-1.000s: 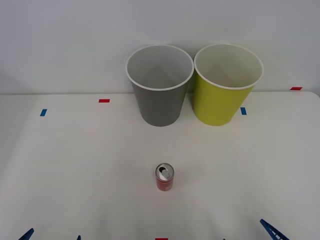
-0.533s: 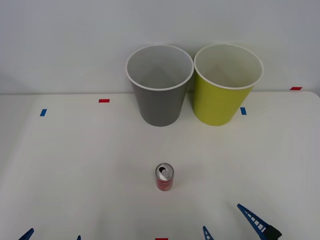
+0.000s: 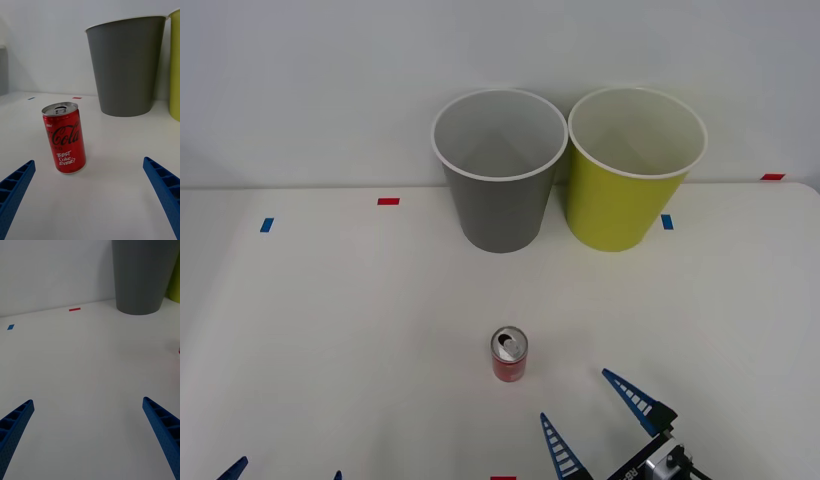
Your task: Put cans in the gray bin and PET bottles in the light green bin.
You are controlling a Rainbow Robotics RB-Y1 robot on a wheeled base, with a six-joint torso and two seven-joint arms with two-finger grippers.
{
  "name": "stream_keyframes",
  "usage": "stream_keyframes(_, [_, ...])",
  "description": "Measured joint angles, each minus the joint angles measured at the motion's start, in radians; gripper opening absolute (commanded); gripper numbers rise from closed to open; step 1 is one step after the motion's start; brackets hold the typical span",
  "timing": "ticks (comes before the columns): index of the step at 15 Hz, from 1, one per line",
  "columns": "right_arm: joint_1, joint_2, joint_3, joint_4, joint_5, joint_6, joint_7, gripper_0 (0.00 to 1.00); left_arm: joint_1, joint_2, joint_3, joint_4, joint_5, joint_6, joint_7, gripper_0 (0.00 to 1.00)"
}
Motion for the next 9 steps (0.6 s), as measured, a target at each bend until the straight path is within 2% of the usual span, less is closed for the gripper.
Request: stream_keyframes(9, [-0.149, 0.075, 0.059, 0.094, -0.005, 0.034, 0.017, 1.00, 0.000, 0.000, 0.000, 0.000, 0.000, 0.000, 0.000, 1.00])
